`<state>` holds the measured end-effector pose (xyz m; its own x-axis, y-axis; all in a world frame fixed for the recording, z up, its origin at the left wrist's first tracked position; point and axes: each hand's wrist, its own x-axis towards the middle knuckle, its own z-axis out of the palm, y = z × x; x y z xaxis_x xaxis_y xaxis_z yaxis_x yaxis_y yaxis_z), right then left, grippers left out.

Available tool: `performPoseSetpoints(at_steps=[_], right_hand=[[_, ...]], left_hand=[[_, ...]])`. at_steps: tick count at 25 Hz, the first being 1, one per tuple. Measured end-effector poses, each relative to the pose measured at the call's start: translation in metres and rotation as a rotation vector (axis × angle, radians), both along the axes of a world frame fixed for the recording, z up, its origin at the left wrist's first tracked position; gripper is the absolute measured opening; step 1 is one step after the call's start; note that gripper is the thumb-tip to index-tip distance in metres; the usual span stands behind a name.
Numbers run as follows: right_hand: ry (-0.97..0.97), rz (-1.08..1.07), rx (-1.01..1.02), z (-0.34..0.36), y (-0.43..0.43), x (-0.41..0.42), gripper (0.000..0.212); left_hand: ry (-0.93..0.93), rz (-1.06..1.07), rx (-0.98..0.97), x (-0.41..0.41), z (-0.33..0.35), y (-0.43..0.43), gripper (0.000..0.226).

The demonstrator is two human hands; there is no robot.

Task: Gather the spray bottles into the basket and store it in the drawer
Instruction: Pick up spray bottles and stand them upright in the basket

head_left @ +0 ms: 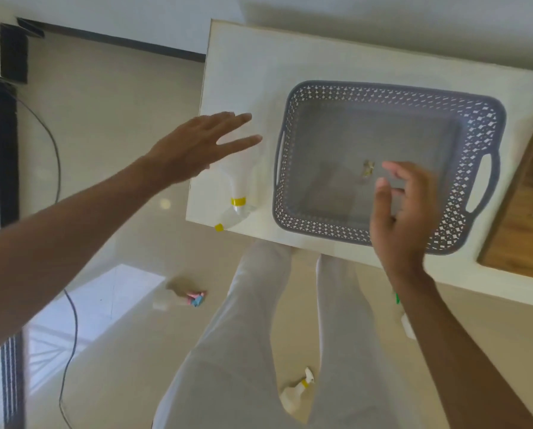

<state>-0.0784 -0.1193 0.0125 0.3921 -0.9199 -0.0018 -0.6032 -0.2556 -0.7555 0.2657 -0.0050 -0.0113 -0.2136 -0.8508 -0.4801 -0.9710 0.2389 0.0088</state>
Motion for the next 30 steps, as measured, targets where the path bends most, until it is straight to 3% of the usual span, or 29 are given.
performPoseSetpoints(at_steps=[5,10,12,15,18,21,24,26,30], right_hand=[[-0.044,-0.01,0.062,0.002,0.016,0.034,0.021],[-0.106,-0.104,0.177,0.012,0.017,0.051,0.02],[-0.2,-0.144,0.355,0.018,0.012,0.055,0.022],[-0.338,-0.008,0.589,0.036,0.002,0.06,0.033],[-0.563,0.168,0.741,0.06,-0.008,0.062,0.066],[-0.736,0.216,0.762,0.081,-0.017,0.067,0.063],[-0.741,0.15,0.694,0.088,-0.024,0.069,0.046],[-0.678,0.095,0.608,0.087,-0.03,0.068,0.036],[-0.554,-0.098,0.449,0.075,-0.033,0.073,0.035]], left_hand=[[0.119,0.089,0.06,0.02,-0.004,-0.009,0.11],[0.362,0.366,0.02,0.054,0.03,0.029,0.112],[0.517,0.559,-0.095,0.044,0.049,0.035,0.109],[0.916,0.791,-0.3,-0.004,0.064,0.018,0.091],[1.324,0.883,-0.151,-0.053,0.062,-0.012,0.075],[1.528,0.905,0.131,-0.084,0.058,-0.036,0.08],[1.567,0.888,0.23,-0.096,0.051,-0.049,0.078],[1.499,0.934,0.18,-0.101,0.047,-0.053,0.069],[1.02,1.074,-0.409,-0.119,0.047,-0.056,0.056]])
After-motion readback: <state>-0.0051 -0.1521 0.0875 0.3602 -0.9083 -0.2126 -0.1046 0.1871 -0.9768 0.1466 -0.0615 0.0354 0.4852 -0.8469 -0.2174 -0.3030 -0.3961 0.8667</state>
